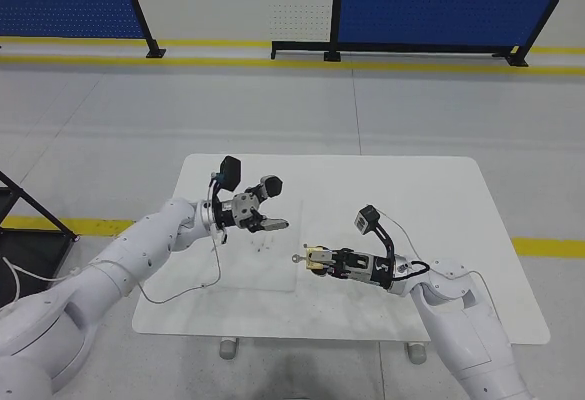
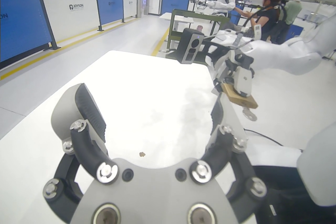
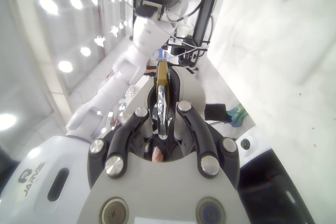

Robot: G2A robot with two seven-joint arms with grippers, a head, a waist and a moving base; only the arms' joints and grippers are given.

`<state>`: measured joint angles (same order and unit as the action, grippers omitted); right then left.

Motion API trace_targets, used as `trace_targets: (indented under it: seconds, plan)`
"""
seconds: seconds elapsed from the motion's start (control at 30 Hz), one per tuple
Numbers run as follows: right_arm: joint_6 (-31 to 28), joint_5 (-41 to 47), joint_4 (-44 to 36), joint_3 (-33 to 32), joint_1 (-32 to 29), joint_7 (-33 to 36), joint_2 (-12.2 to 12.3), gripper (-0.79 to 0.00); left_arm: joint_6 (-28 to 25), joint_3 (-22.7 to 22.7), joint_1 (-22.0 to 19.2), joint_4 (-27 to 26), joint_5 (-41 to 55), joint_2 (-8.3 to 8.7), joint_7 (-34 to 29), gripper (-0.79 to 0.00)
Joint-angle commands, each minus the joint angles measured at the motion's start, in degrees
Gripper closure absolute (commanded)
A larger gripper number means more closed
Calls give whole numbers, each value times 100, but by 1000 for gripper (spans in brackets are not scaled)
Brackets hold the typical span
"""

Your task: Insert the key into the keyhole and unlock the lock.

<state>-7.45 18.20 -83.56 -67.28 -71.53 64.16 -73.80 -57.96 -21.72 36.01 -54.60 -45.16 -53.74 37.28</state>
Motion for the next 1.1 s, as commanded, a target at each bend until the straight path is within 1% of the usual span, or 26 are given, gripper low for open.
trace_targets:
  seconds: [0.0, 0.13, 0.2, 0.4, 0.53, 0.6, 0.7, 0.8, 0.93, 1.0, 1.07]
  plan:
    - [0, 0, 0, 0, 0, 0, 0, 0, -4, -88, -39, 33, 290, -25, -241, -785]
    - [0, 0, 0, 0, 0, 0, 0, 0, -4, -194, -130, 59, 710, -109, -684, -785]
    - [0, 0, 0, 0, 0, 0, 0, 0, -4, -192, -176, 128, 976, -162, -1021, -785]
    - [0, 0, 0, 0, 0, 0, 0, 0, -4, -101, -446, 373, 2163, -307, -2511, -785]
    - [0, 0, 0, 0, 0, 0, 0, 0, -4, -25, -612, 555, 3164, -370, -3718, -785]
    - [0, 0, 0, 0, 0, 0, 0, 0, -4, 0, -675, 592, 3815, -397, -4343, -785]
    - [0, 0, 0, 0, 0, 0, 0, 0, -4, 74, -756, 699, 4777, -423, -5510, -785]
    - [0, 0, 0, 0, 0, 0, 0, 0, -4, 107, -768, 761, 5798, -435, -6571, -785]
    - [0, 0, 0, 0, 0, 0, 0, 0, -2, 118, -675, 782, 7215, -429, -7909, -785]
    - [0, 0, 0, 0, 0, 0, 0, 0, 82, 87, -612, 781, 7900, -422, -8442, -785]
    - [0, 0, 0, 0, 0, 0, 0, 0, 303, 75, -557, 695, 8278, -399, -8664, -785]
